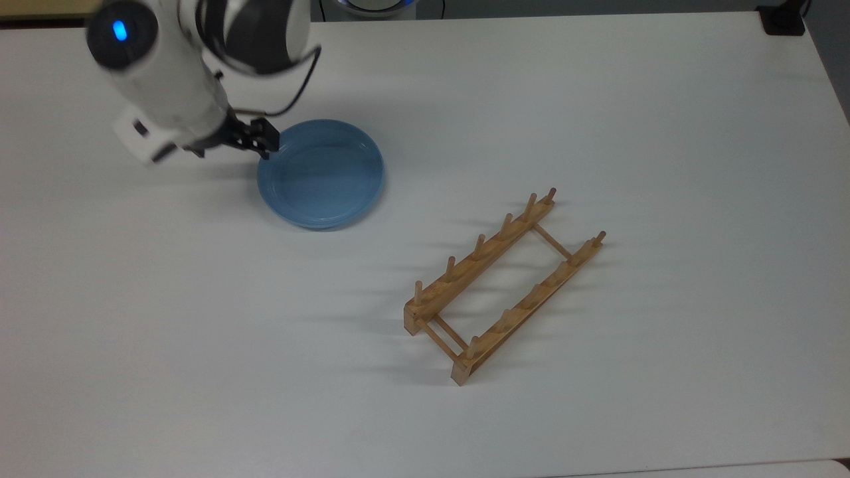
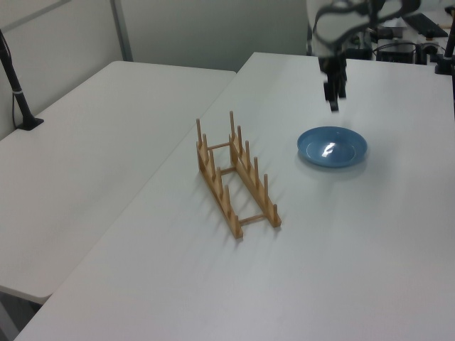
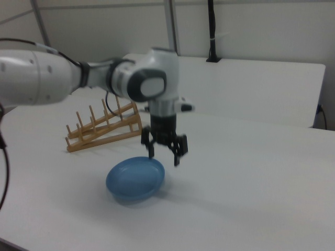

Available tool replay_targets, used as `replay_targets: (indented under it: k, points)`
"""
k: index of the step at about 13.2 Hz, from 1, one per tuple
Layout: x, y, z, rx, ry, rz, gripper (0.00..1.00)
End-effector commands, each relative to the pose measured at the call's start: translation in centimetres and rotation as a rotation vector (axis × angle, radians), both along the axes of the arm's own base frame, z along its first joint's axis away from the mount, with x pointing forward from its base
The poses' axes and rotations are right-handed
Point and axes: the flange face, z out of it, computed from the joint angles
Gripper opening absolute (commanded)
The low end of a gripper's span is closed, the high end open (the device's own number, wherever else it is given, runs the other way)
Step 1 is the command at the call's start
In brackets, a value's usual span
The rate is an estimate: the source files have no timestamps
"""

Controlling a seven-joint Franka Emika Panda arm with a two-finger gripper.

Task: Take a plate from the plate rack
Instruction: 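Open the gripper to release the plate and raise it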

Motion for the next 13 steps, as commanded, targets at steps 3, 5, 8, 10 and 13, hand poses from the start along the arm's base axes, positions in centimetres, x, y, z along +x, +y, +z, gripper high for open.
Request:
replay_targets:
  k: [3, 5, 8, 10, 13]
  points:
    - [-4.2, 8.5, 12.8, -0.092, -0.072, -0.054, 1.00]
    - [-5.0, 11.1, 14.3, -0.106, -0.086, -0.067, 1.00]
    - [-6.3, 12.2, 16.7, -0.111, -0.099, -0.059, 1.00]
    - [-5.9, 12.2, 16.3, -0.138, -0.102, -0.114, 1.00]
    - [-5.8, 12.1, 16.3, -0.126, -0.111, -0.118, 1.00]
